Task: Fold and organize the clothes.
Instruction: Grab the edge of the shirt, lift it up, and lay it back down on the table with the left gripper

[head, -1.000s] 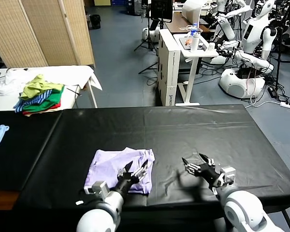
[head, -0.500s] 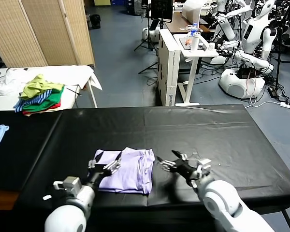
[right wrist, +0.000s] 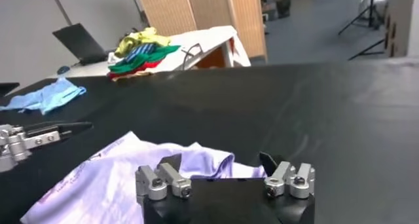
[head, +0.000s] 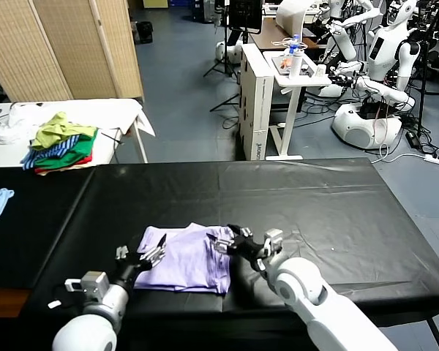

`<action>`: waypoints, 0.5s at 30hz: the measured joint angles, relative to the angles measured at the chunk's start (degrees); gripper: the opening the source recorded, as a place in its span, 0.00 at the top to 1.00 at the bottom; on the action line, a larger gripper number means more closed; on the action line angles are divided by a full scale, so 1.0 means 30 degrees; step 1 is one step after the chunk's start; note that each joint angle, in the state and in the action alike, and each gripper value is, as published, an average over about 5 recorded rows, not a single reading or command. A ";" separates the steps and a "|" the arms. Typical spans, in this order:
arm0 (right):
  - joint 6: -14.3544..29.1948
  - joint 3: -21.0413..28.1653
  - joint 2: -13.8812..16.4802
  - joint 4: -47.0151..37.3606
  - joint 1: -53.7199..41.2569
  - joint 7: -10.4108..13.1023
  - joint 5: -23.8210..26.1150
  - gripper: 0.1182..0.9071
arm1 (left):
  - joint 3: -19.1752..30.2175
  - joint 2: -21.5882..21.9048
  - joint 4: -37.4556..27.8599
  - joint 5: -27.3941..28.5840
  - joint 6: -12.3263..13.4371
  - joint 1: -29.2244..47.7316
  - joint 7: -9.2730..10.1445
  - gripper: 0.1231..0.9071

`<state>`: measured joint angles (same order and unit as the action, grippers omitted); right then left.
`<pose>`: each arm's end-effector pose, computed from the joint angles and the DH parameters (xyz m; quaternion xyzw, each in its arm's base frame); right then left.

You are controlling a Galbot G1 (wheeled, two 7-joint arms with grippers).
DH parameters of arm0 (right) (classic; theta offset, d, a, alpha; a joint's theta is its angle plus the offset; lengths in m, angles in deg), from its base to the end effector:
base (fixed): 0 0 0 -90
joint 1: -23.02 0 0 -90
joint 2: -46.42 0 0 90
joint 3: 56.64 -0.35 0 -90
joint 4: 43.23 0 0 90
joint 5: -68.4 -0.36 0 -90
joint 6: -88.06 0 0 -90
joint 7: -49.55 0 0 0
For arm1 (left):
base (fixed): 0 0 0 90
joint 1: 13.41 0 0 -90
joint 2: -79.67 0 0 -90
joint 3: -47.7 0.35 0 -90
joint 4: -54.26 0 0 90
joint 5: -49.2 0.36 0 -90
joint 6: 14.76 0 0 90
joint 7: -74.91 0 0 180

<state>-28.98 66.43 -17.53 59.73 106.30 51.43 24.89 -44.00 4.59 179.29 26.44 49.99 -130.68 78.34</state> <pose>0.3301 0.0537 -0.2893 0.3175 -0.9145 -0.0795 0.2379 0.1995 0.0454 -0.2561 -0.0533 -0.9835 0.0573 0.1633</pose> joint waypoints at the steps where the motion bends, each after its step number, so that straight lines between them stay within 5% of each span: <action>1: 0.0015 -0.0020 0.0006 -0.0007 0.0041 -0.0011 0.0002 0.34 | -0.0053 0.0010 -0.0004 -0.0001 -0.0004 -0.0014 0.0004 0.00; 8: -0.0208 -0.0513 0.0428 0.0549 0.0603 0.0272 0.0062 0.85 | -0.0299 0.0069 -0.0099 -0.0015 -0.0013 -0.0048 0.0017 0.00; 15: -0.0421 -0.1019 0.0593 0.0868 0.1198 0.0160 0.0237 0.97 | -0.0315 -0.0040 -0.0376 0.0057 0.0083 -0.0009 -0.0029 0.00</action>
<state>-30.24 63.37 -15.75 62.33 109.90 51.91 25.60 -44.94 4.47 178.17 26.61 50.24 -130.71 78.25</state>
